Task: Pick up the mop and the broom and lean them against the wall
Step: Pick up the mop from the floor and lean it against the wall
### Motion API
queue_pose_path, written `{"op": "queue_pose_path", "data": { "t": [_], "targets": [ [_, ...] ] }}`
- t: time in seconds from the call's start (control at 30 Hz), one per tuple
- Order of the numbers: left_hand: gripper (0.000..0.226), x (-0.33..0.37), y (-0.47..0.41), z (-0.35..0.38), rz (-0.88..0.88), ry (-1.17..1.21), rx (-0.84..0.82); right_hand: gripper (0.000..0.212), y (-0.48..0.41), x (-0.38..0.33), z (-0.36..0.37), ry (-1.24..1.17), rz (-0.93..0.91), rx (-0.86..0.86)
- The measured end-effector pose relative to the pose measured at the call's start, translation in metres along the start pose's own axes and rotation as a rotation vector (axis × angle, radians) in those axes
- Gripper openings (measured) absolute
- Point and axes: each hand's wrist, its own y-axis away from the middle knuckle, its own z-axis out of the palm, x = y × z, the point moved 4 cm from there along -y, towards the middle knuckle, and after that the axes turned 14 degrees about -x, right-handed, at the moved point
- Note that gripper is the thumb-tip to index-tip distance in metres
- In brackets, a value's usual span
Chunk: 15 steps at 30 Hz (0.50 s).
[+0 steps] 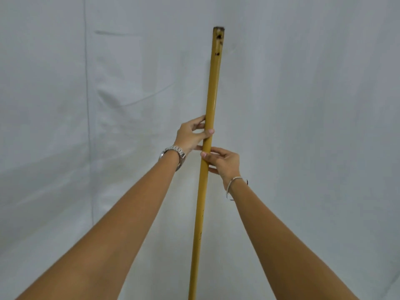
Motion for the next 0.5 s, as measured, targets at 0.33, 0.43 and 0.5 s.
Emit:
{"op": "queue_pose_path", "data": {
  "t": [0.33,0.43,0.5],
  "targets": [
    [0.045,-0.030,-0.018,-0.024,-0.092,0.192,0.052,0.033,-0.033,0.017,0.010,0.012,0.082,-0.028],
    [0.045,-0.037,-0.025,-0.027,-0.101,0.186,0.064,0.033,-0.043,0.025,0.011,0.012,0.093,-0.018],
    [0.044,-0.042,-0.030,-0.031,-0.102,0.178,0.074,0.033,-0.052,0.030,0.012,0.020,0.094,0.000]
  ]
}}
